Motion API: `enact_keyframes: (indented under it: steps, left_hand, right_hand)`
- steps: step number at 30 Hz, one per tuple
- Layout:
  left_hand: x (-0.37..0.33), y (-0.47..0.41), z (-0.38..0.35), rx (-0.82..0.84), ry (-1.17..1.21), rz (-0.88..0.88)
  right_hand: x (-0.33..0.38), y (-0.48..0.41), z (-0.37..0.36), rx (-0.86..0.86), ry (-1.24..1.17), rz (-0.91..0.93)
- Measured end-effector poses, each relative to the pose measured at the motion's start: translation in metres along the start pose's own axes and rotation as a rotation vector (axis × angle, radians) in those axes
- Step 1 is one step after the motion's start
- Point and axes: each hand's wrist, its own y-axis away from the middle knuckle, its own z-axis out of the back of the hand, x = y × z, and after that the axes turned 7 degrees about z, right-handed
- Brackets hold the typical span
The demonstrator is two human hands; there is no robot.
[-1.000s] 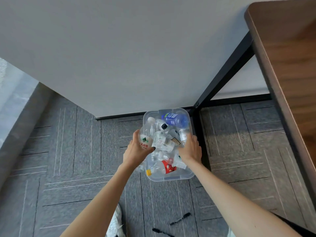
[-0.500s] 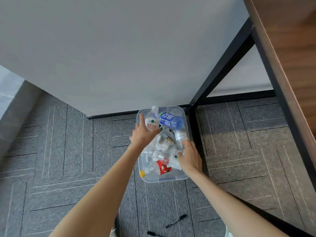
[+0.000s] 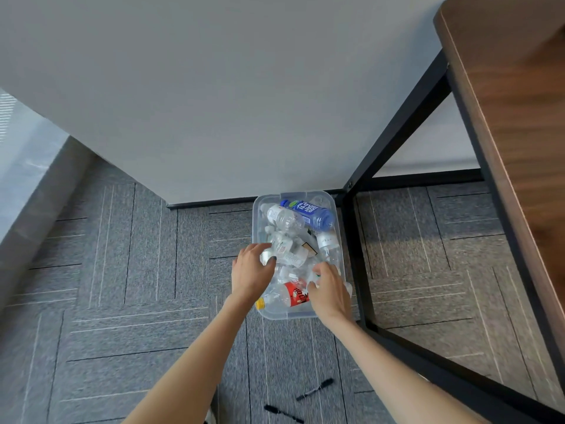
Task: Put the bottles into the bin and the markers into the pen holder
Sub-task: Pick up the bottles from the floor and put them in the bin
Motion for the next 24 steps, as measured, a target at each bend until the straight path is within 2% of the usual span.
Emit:
enact_keyframes:
  steps: [7,16,24]
  left_hand:
    - [-0.008,0.05,0.01,0.034,0.04,0.029]
    - [-0.048,0.152,0.02,0.001,0.194,0.074]
    - [-0.08,0.303,0.032,-0.273,0.405,0.209]
  right_hand:
    - [0.011,0.03,0.025,-0.003,-0.022,0.037]
    - [0.019,0.083,0.094,0.018,-0.041,0.111]
    - [0.041,0.184,0.159,0.183,0.007,0.316]
